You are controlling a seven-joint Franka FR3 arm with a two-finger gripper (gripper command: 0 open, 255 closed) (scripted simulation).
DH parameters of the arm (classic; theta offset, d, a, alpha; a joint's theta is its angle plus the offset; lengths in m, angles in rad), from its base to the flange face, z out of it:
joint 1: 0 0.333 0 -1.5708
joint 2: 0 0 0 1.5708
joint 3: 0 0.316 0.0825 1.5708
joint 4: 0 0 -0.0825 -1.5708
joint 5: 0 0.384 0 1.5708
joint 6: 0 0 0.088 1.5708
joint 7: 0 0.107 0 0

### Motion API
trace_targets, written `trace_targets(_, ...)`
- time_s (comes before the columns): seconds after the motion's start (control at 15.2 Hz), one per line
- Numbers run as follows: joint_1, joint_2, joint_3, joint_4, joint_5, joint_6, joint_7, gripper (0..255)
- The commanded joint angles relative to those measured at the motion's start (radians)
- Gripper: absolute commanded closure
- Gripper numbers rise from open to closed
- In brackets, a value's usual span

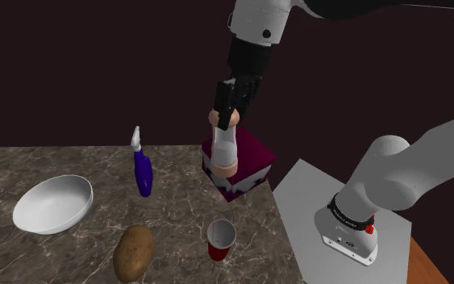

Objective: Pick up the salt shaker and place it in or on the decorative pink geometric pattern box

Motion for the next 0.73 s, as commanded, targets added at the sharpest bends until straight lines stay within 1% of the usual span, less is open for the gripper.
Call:
trace_targets(0.0, -0.002, 0.003, -0.003, 0.028, -0.003, -0.025, 0.004, 255)
trace_targets(0.07, -0.002, 0.006, -0.004, 0.042, -0.005, -0.036, 0.007, 255)
trace_targets(0.4, -0.033, -0.022, -0.105, 0.077, -0.034, -0.127, -0.095, 255)
trace_targets(0.66, -0.059, -0.022, -0.181, 0.126, -0.064, -0.197, -0.175, 255)
